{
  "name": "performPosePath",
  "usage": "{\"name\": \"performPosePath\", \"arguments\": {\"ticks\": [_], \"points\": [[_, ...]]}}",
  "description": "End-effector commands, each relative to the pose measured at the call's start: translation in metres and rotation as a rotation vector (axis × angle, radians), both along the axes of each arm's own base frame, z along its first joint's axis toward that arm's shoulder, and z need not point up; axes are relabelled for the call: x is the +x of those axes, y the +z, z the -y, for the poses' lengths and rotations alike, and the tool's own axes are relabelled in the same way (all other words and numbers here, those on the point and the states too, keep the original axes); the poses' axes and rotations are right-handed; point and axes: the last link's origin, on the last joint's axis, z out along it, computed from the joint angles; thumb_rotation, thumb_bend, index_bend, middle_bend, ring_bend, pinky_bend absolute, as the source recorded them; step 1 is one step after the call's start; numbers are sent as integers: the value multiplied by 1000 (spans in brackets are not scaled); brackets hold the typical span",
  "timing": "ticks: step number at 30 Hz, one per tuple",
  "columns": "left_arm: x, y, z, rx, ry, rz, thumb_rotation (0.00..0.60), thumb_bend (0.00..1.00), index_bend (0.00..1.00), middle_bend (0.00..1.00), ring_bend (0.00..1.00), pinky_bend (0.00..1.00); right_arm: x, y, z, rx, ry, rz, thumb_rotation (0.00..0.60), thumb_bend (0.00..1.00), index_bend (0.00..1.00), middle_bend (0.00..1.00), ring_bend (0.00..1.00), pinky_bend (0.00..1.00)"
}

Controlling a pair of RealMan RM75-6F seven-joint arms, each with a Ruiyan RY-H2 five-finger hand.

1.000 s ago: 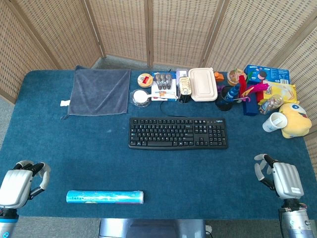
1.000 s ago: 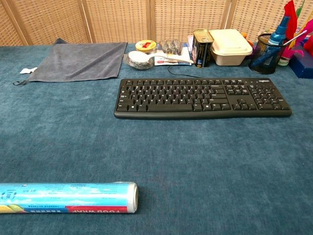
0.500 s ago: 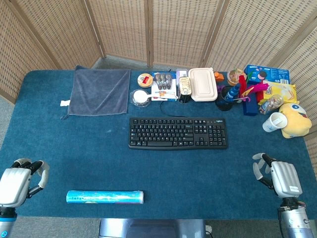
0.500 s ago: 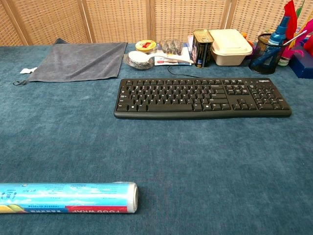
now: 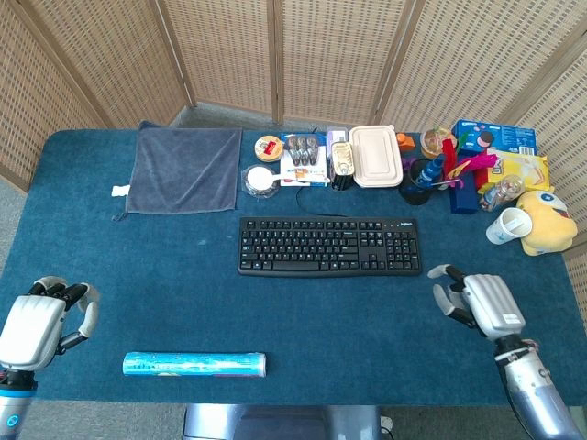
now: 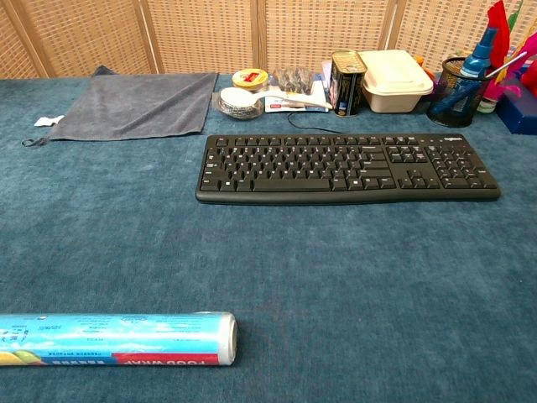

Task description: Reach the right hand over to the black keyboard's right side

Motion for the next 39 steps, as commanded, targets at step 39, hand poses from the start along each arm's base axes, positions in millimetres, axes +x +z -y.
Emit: {"name": "performPosePath", "arguments": {"ticks": [39], "points": [[6, -12, -22, -44, 20, -43, 0, 460, 458, 584, 529, 297, 31, -119, 112, 298, -31, -296, 0, 541, 320, 937, 1000, 908]]}}
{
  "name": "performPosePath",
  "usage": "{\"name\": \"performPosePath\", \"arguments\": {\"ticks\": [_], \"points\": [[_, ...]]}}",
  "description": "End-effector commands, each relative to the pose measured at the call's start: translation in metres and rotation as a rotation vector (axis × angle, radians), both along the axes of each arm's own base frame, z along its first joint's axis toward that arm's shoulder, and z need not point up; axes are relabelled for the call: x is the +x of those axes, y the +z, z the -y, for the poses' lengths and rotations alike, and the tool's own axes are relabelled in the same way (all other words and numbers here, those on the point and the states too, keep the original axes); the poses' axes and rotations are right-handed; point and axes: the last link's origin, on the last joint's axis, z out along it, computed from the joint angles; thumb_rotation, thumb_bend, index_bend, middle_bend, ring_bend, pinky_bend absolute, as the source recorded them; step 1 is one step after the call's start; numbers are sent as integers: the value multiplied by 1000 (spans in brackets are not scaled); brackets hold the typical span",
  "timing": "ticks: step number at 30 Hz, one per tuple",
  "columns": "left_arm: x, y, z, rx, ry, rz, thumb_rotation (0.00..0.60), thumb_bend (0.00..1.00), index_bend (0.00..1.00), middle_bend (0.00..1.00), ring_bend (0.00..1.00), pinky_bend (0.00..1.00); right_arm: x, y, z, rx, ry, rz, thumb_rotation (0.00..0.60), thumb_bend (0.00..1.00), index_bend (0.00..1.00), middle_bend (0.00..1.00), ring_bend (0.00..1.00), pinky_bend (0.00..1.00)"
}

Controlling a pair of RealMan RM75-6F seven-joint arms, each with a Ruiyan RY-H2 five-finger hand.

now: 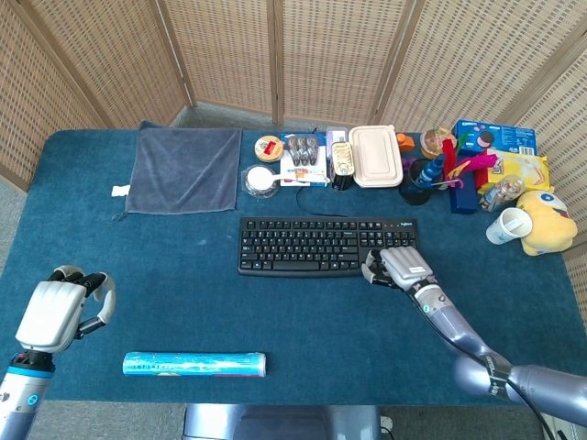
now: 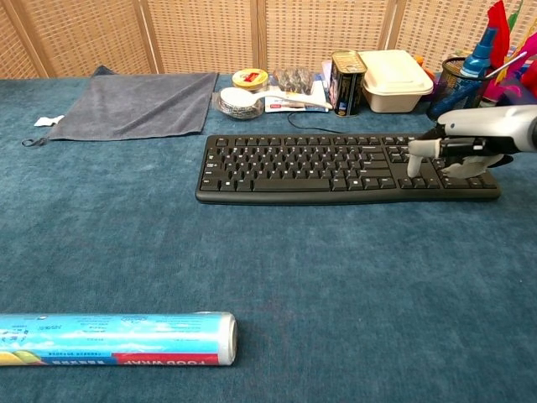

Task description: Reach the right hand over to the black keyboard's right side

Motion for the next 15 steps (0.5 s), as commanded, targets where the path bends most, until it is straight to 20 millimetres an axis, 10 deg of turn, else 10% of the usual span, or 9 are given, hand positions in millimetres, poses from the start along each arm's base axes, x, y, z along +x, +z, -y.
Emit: {"name": "performPosePath", "arguments": {"ticks": [1, 15], "points": [[0, 0, 0, -1, 1, 0, 0, 460, 458, 584, 529, 296, -2, -4, 3, -6, -2, -27, 0, 541, 320, 938, 1000, 908], [-1, -3, -1, -5, 1, 2, 0, 461, 458, 583, 529, 297, -9, -7, 5, -10, -16, -68, 0, 542, 320, 940, 1000, 908]]}}
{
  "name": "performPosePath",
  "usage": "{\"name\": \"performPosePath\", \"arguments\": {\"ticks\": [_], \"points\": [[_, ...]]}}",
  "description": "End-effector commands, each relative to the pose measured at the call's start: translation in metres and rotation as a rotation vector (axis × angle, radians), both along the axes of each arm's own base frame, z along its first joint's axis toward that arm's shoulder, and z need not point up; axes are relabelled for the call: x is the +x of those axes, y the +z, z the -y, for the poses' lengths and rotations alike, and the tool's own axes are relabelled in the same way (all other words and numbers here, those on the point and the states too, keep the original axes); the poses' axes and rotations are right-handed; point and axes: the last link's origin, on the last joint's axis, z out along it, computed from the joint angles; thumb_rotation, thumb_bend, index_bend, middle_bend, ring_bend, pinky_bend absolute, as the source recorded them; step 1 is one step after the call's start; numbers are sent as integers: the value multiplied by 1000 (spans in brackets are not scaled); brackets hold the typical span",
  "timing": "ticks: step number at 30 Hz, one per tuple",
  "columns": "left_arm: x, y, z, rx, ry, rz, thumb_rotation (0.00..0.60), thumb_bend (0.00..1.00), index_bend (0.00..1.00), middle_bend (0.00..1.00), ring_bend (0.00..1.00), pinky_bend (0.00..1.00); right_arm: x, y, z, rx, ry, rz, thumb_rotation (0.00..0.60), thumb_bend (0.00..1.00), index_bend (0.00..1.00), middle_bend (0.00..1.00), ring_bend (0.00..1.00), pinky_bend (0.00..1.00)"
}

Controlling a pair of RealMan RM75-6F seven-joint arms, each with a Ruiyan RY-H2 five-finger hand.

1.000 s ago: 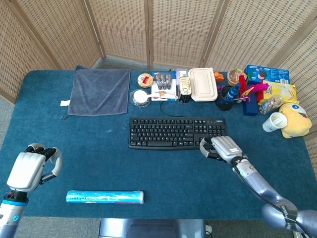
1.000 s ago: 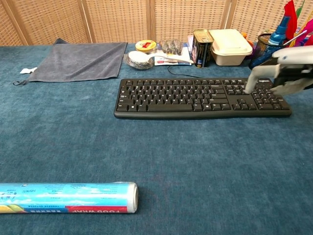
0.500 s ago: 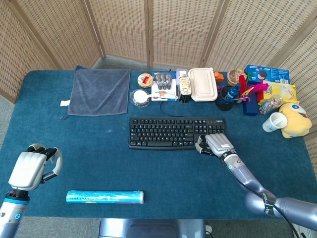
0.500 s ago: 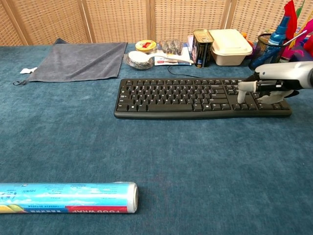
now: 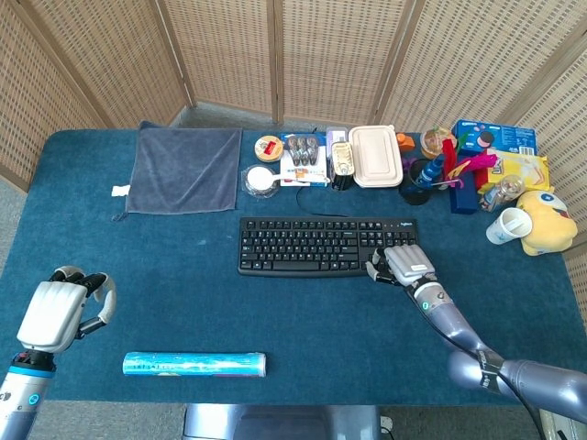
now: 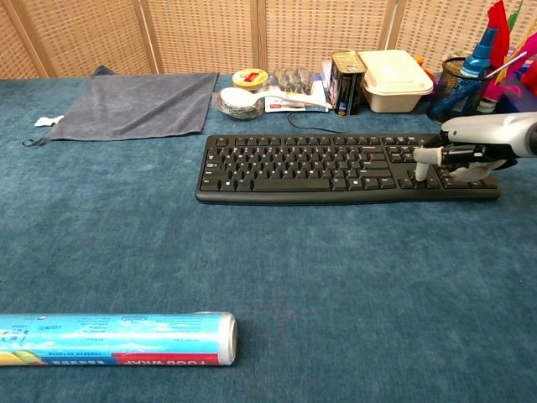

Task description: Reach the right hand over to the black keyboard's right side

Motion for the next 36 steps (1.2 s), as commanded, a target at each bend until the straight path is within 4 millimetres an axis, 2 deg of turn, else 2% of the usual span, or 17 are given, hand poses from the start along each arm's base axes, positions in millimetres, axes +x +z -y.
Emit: {"name": "performPosePath", "arguments": {"ticks": [1, 8, 16, 22, 27, 31, 34, 36], "points": [[0, 0, 0, 1, 1, 1, 0, 461, 458, 584, 529, 296, 0, -2, 0, 4, 2, -5, 0, 542, 320, 940, 1000, 908], [-3, 0, 1, 2, 6, 1, 0, 460, 458, 584, 529, 296, 1, -3, -1, 6, 4, -17, 0, 541, 318, 940, 1000, 908], [-2, 0, 2, 6, 0, 6, 0, 460, 458, 584, 529, 296, 14, 27, -5, -67, 30, 29, 0, 541, 310, 936, 1000, 907], [-6, -2, 8, 3, 12, 18, 0, 460, 458, 584, 529, 296, 19, 55, -26, -123, 30, 112, 0, 533, 302, 831, 974, 888], [-10, -2, 16, 3, 23, 27, 0, 461, 458, 584, 529, 296, 15, 69, -45, -175, 31, 173, 0, 528, 302, 670, 805, 784], [-13, -3, 23, 3, 35, 36, 0, 461, 458, 584, 529, 296, 9, 79, -62, -222, 45, 201, 0, 525, 302, 594, 722, 689], [-18, -3, 30, 4, 50, 46, 0, 460, 458, 584, 529, 296, 4, 88, -78, -283, 57, 233, 0, 523, 312, 567, 677, 660], [-24, -4, 40, 2, 80, 57, 0, 460, 458, 584, 529, 297, -5, 99, -100, -357, 72, 259, 0, 523, 320, 560, 664, 651]]}}
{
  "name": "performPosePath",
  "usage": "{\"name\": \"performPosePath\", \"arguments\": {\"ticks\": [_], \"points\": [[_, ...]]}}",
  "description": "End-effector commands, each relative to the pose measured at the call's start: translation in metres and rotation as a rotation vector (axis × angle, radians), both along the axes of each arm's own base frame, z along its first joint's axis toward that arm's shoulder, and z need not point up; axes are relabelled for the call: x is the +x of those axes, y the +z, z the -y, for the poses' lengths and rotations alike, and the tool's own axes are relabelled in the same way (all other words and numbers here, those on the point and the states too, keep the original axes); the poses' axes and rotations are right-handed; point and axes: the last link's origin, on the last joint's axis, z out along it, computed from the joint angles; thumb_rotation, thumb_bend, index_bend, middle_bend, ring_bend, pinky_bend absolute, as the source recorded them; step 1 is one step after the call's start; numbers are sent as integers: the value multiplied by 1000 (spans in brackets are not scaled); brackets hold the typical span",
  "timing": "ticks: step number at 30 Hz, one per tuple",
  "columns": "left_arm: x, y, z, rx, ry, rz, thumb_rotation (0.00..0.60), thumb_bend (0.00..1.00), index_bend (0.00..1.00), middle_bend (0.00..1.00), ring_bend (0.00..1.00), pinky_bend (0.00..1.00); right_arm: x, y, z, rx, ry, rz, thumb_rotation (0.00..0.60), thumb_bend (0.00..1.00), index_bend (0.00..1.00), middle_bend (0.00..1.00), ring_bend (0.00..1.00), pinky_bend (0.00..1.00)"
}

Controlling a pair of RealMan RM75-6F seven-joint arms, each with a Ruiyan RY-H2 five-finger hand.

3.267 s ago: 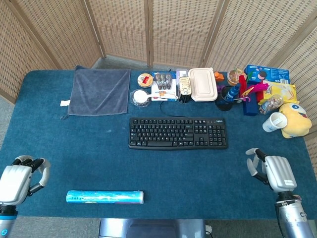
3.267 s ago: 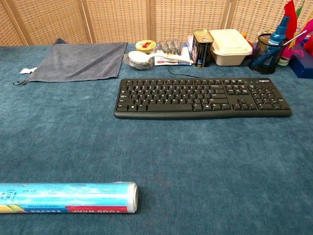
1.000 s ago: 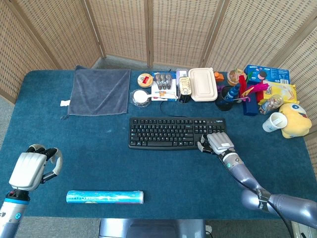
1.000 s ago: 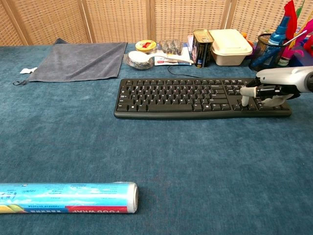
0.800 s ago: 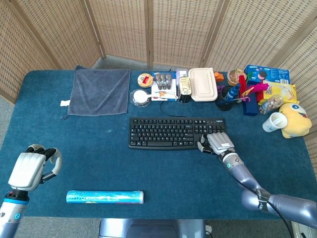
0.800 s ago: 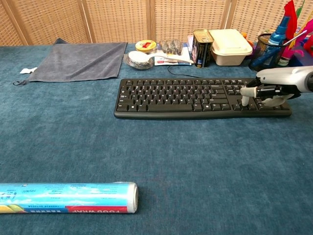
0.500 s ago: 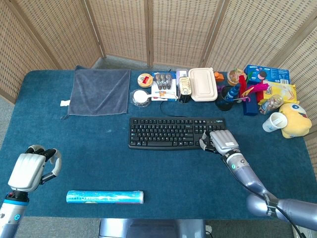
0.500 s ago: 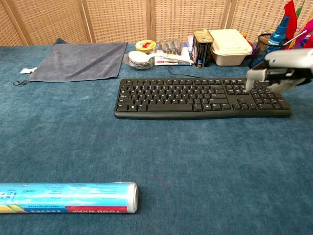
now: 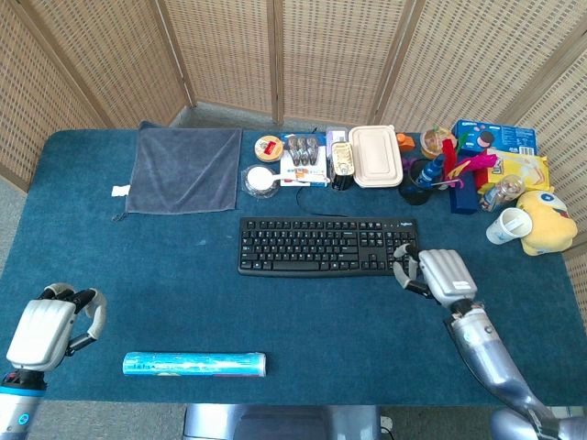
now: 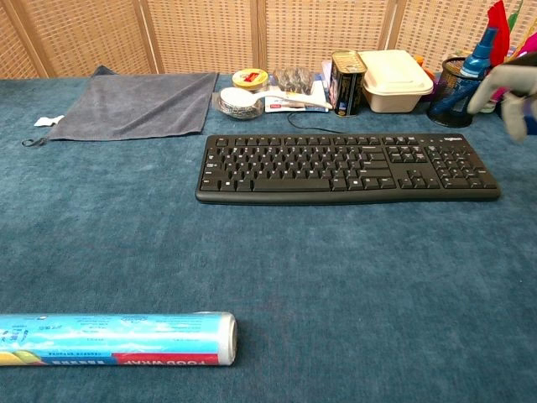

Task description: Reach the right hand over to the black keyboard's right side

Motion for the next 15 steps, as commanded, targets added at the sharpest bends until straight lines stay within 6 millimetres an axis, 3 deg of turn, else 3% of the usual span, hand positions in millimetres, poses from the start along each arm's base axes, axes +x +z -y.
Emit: {"name": "performPosePath", "arguments": {"ticks": [1, 9, 15], "points": [[-7, -1, 11, 0, 27, 12, 0, 460, 458, 584, 529, 297, -15, 16, -39, -107, 15, 57, 0, 523, 323, 560, 662, 649], [-12, -3, 18, 12, 39, 25, 0, 460, 457, 584, 529, 296, -35, 21, -72, -163, 4, 21, 0, 523, 332, 558, 640, 626], [-14, -6, 18, 7, 42, 22, 0, 462, 458, 584, 529, 296, -42, 21, -77, -170, -21, 18, 0, 524, 335, 556, 638, 625]]}}
